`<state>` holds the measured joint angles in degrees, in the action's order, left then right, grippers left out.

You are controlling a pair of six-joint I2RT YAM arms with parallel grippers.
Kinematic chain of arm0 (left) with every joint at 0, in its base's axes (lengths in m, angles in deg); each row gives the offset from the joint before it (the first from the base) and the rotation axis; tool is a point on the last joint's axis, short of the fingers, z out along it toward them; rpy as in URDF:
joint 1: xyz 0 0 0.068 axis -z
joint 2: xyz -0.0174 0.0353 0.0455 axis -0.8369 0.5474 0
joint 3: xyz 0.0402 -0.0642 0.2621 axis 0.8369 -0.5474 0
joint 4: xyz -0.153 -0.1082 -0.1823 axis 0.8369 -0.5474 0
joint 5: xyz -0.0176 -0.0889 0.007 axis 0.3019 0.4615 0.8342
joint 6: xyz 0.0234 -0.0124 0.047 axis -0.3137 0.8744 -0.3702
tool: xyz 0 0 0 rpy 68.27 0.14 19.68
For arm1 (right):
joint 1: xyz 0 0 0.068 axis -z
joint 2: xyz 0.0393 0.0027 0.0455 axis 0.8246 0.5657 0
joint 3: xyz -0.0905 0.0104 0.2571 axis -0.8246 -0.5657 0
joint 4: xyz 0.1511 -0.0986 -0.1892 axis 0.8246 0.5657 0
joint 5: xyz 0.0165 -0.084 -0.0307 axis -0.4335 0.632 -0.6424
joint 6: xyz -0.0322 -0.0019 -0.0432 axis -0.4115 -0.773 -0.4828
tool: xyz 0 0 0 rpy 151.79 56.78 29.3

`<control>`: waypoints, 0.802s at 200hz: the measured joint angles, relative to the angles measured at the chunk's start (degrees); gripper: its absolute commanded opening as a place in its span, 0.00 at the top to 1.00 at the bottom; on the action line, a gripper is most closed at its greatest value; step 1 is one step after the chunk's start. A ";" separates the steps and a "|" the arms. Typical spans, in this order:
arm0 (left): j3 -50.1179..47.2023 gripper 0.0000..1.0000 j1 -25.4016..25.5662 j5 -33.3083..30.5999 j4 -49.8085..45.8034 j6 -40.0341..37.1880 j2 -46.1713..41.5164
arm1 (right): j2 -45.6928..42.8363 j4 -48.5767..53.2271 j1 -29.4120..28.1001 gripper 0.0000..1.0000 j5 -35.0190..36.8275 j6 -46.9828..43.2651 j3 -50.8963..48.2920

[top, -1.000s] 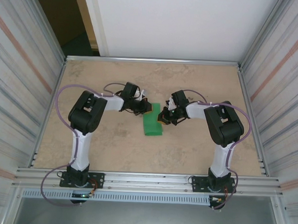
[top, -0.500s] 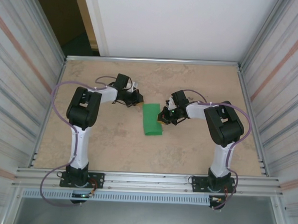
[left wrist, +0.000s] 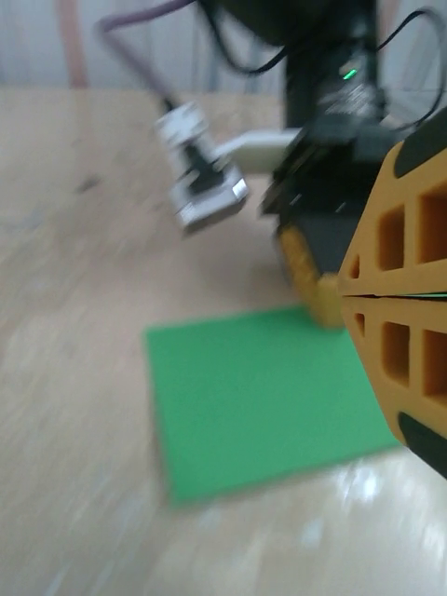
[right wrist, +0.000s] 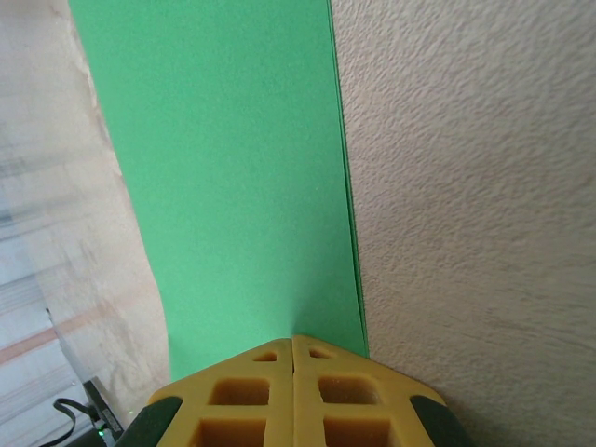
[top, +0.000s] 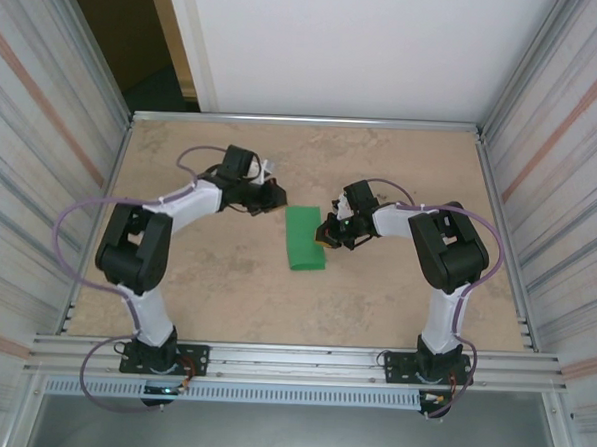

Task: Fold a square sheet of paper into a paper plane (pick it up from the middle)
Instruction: First fold the square sheet of paper in half at the center of the table.

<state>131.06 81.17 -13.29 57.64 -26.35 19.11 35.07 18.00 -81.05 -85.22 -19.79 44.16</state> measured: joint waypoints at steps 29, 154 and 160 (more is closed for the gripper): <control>-5.55 0.93 5.97 1.31 3.41 3.34 0.24 | 0.02 -0.02 0.00 1.00 0.00 0.00 0.00; -9.11 0.95 6.08 2.47 8.74 6.45 8.98 | 0.02 0.00 0.00 1.00 0.00 0.00 0.00; -9.46 0.95 5.95 2.62 9.14 6.05 8.87 | 0.02 0.00 0.02 1.00 0.00 0.02 0.00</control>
<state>121.59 87.11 -10.67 66.78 -20.30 27.98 35.09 18.00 -81.03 -85.22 -19.77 44.16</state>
